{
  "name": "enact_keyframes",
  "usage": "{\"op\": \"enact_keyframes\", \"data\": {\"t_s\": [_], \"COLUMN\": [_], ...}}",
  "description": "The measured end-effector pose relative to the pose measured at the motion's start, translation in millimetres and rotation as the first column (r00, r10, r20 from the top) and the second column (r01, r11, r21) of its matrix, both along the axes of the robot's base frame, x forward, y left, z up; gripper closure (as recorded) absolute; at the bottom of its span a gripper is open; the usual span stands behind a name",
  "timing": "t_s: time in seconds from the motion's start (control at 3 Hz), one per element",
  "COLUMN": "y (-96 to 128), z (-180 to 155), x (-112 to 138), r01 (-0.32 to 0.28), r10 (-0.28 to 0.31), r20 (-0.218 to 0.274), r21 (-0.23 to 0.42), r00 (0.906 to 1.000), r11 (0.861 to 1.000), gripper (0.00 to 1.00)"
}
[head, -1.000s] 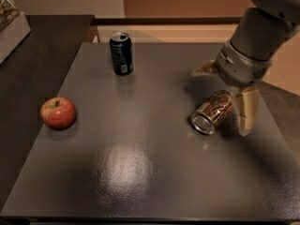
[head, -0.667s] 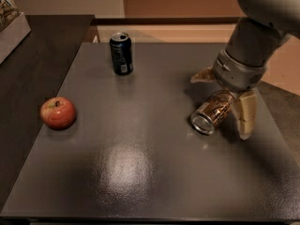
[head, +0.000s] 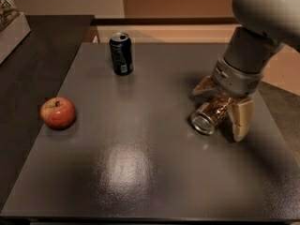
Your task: Pick orange can
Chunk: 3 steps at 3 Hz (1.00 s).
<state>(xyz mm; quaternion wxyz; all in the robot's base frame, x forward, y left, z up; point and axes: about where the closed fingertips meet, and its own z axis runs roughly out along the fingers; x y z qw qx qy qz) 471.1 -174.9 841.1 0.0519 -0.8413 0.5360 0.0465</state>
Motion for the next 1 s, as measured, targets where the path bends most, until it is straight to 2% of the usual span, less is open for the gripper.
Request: {"op": "enact_keyframes", "data": {"t_s": [0.67, 1.0], "y": [6.7, 12.1], "z": [8.6, 22.5], "x": [-0.1, 7.6], "r01": [-0.009, 0.031], "r10": [0.009, -0.031], "r20": [0.008, 0.043], "r21": [0.012, 0.003], "r00": [0.9999, 0.9986], "r11": [1.000, 1.000], "gripper": [0.62, 0.85]}}
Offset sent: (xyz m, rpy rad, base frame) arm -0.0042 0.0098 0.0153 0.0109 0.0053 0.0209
